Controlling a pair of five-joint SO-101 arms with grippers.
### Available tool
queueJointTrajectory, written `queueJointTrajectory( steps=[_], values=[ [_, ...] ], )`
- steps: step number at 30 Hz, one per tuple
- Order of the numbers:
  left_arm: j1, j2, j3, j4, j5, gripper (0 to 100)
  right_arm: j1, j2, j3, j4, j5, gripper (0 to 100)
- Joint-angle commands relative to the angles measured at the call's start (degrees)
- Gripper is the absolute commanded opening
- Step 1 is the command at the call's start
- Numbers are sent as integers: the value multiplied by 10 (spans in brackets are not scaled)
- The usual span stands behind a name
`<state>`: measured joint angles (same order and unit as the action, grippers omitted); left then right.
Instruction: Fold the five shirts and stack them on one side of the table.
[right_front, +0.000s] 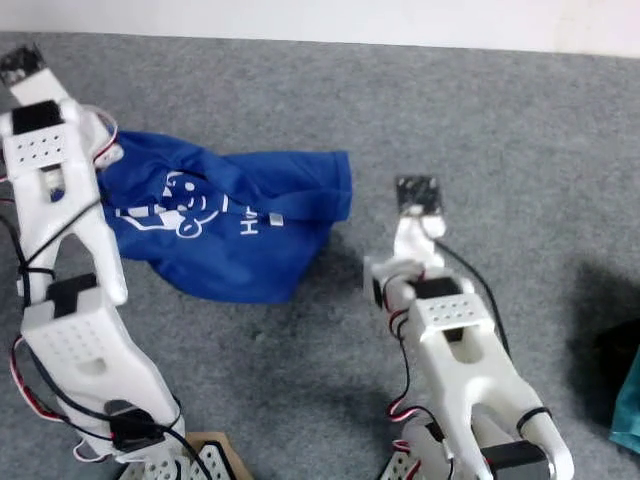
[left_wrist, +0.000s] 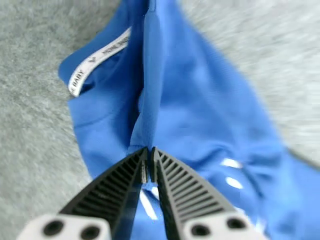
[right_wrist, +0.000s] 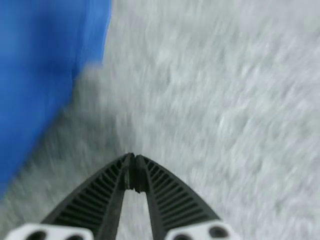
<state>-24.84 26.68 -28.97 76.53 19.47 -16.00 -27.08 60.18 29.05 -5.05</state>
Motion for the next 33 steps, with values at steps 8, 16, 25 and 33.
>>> queueJointTrajectory(
  steps=[8,16,25,33],
  values=[
    [-10,-124,-48,26,62,6,-11,159,-224,-10,-17,87],
    [-74,-145,-52,22,145,6,-12,357,-407,-6,-12,150],
    [-81,-141,-49,22,146,6,-70,381,-420,-10,52,194],
    [-79,-140,-29,16,146,6,-106,425,-431,-17,55,194]
  ],
)
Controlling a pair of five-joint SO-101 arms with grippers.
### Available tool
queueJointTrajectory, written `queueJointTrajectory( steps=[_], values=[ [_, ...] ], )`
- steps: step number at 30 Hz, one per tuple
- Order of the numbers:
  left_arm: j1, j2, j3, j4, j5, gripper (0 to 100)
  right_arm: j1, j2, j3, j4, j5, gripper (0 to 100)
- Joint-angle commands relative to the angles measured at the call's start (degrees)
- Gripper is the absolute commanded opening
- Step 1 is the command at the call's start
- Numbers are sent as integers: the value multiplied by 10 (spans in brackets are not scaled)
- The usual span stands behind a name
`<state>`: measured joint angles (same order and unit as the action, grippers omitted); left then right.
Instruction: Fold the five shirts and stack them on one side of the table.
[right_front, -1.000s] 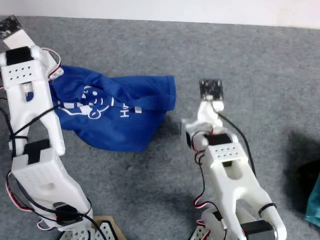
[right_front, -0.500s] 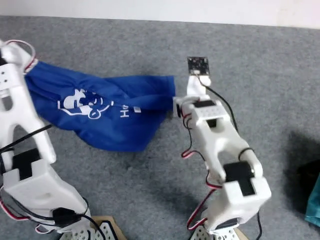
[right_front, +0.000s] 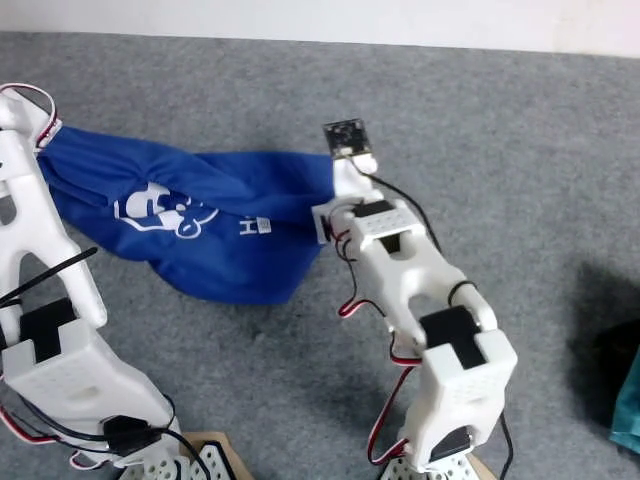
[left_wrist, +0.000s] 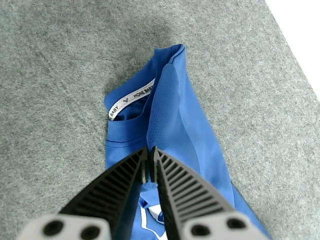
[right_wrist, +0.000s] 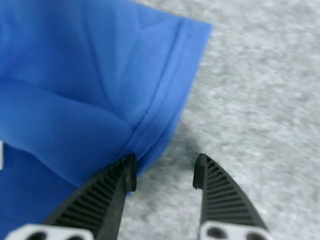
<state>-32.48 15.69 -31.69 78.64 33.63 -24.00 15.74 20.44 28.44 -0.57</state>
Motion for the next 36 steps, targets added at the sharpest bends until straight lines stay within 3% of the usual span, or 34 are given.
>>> queueJointTrajectory(
  steps=[1,10,17,23,36],
  values=[
    [-2,-30,6,-13,4,6,-29,-3,-34,-11,10,194],
    [13,-30,64,-62,4,6,-48,-2,-34,-29,10,194],
    [15,-30,64,-62,4,6,-51,-9,-34,-44,10,194],
    [17,-30,65,-62,4,6,-77,-85,-17,10,7,194],
    [23,-30,80,-64,4,6,-107,-91,30,-37,10,194]
  ],
)
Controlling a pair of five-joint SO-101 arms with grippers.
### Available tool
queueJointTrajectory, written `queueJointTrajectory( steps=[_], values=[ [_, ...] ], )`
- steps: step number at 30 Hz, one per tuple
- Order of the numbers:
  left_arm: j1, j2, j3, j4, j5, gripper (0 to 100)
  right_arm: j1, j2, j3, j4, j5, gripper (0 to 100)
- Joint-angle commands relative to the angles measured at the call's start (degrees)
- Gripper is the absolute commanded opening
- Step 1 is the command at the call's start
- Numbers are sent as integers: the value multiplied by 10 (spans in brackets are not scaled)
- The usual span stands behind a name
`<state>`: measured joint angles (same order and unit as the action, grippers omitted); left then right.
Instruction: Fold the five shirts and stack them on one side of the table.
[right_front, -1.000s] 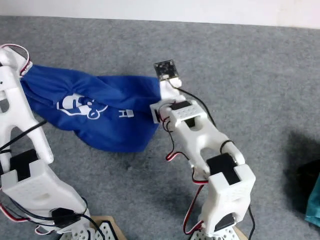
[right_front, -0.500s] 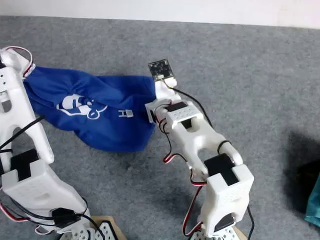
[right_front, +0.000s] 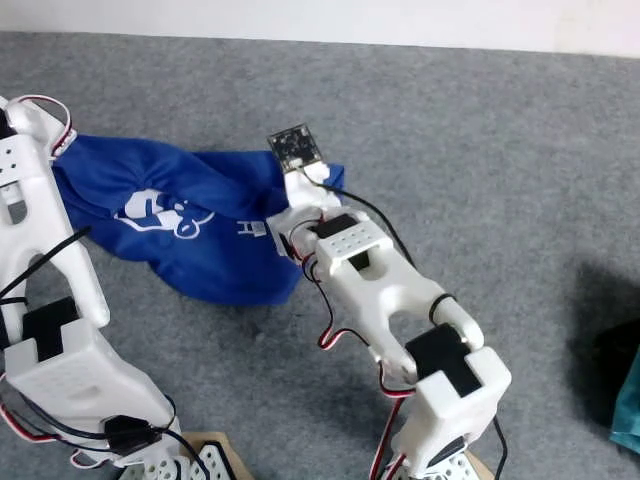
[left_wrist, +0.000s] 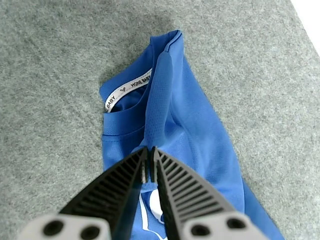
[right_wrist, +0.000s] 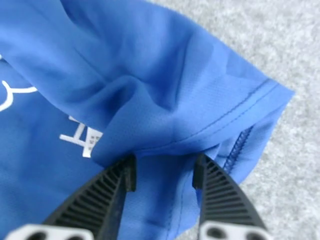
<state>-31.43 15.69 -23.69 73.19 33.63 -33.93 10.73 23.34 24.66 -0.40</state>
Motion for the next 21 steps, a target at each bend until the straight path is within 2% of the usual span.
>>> queueJointTrajectory(
  steps=[1,5,8,17,21],
  values=[
    [13,-30,0,-10,4,6,-9,-47,3,15,6,194],
    [17,-29,0,-10,4,6,-51,-109,29,54,4,194],
    [19,-15,-5,-10,4,6,-76,-148,73,34,6,194],
    [19,6,-5,-21,4,6,-59,-111,104,-40,9,194],
    [19,7,-5,-21,4,6,-31,-97,84,-55,52,194]
  ],
)
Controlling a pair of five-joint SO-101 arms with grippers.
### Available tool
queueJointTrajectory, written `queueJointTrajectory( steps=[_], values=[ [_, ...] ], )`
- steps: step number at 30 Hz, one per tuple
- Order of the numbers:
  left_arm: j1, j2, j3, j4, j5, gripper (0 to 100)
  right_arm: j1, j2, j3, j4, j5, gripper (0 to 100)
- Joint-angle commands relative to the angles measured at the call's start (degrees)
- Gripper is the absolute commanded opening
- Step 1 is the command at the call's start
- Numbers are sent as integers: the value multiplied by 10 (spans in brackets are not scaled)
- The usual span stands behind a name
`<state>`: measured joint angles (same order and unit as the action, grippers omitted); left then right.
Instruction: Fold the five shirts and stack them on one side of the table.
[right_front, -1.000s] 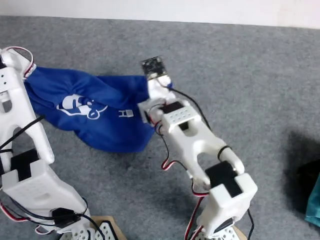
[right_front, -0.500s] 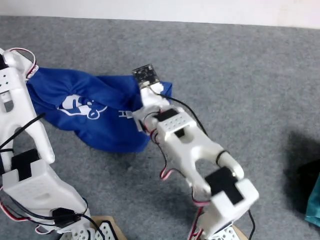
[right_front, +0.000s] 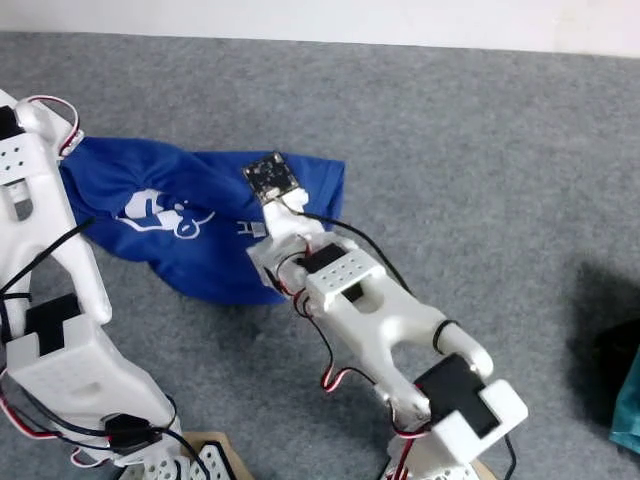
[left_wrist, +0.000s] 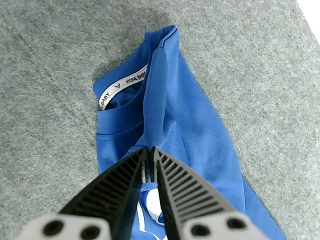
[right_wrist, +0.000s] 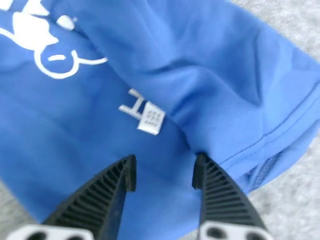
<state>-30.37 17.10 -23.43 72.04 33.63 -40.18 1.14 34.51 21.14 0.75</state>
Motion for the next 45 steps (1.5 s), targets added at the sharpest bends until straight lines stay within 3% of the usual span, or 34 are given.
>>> queueJointTrajectory(
  steps=[1,12,21,37,45],
  values=[
    [8,-7,-7,-10,4,6,36,3,-31,-20,48,194],
    [16,-6,-5,-10,5,6,51,-1,-37,-18,135,194],
    [17,-6,-4,-10,5,6,100,-8,-37,-65,138,194],
    [17,-6,-3,-10,5,6,92,15,-36,-40,139,194],
    [17,-5,-3,-7,5,6,102,95,-79,-58,181,194]
  ],
)
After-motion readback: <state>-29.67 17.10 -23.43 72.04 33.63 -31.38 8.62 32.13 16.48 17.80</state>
